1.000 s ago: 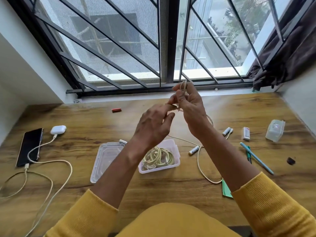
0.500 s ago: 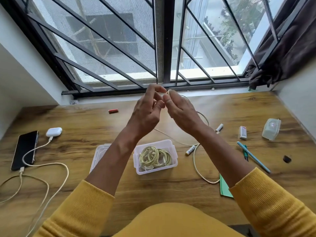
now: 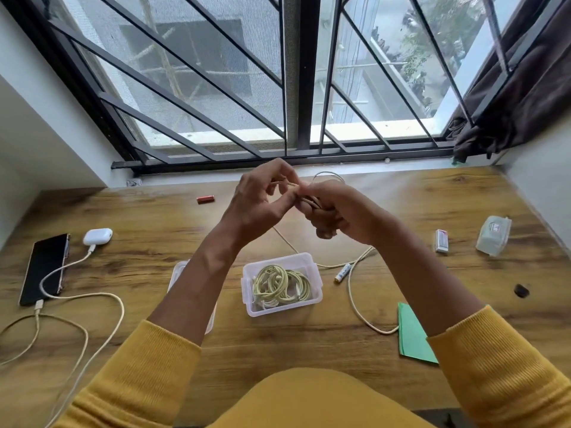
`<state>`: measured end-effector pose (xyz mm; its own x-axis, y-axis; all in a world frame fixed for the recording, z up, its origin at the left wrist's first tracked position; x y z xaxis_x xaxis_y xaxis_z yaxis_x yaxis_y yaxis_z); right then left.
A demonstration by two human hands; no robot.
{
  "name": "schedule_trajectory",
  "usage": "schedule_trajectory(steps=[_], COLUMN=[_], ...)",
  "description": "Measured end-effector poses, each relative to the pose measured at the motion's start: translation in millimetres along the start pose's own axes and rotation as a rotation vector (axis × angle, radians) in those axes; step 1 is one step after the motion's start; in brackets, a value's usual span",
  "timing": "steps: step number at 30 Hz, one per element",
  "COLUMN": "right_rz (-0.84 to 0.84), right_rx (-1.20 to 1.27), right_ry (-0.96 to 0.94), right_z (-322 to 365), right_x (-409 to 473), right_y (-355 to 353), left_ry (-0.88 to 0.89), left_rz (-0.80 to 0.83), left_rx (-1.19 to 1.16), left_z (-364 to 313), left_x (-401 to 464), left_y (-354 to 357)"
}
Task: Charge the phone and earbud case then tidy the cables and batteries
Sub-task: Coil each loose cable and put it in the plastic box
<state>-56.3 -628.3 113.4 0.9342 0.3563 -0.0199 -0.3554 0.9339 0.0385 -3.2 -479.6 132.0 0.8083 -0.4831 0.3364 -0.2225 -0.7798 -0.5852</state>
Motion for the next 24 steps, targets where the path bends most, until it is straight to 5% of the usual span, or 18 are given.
schedule_trajectory(steps=[9, 15, 24], right_rz=[0.158, -0.015, -0.277], right_rx=[0.395, 0.579, 0.378], right_ry=[-0.214, -0.489, -0.552], right_z=[35.8, 57.0, 59.3], right_x=[3.4, 16.6, 26.0], right_y=[15.3, 12.1, 3.2], left_ry=[-0.117, -0.127, -0.044], left_rz=[-0.247, -0.268, -0.173], left_rx=[-0.223, -0.202, -0.033], left_z=[9.6, 6.1, -7.1], left_x=[-11.1, -26.6, -29.8], left_y=[-5.8, 16.0, 22.5])
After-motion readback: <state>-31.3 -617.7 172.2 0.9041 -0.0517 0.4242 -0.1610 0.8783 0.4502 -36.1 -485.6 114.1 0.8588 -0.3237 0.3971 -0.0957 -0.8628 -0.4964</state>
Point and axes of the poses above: each hand's wrist, its own x-axis towards the middle knuckle, its own y-axis out of the palm, z = x × y, the point moved 5 cm from there along x, towards the middle knuckle, and after that the axes turned 8 degrees about -y, right-handed, at the moved point
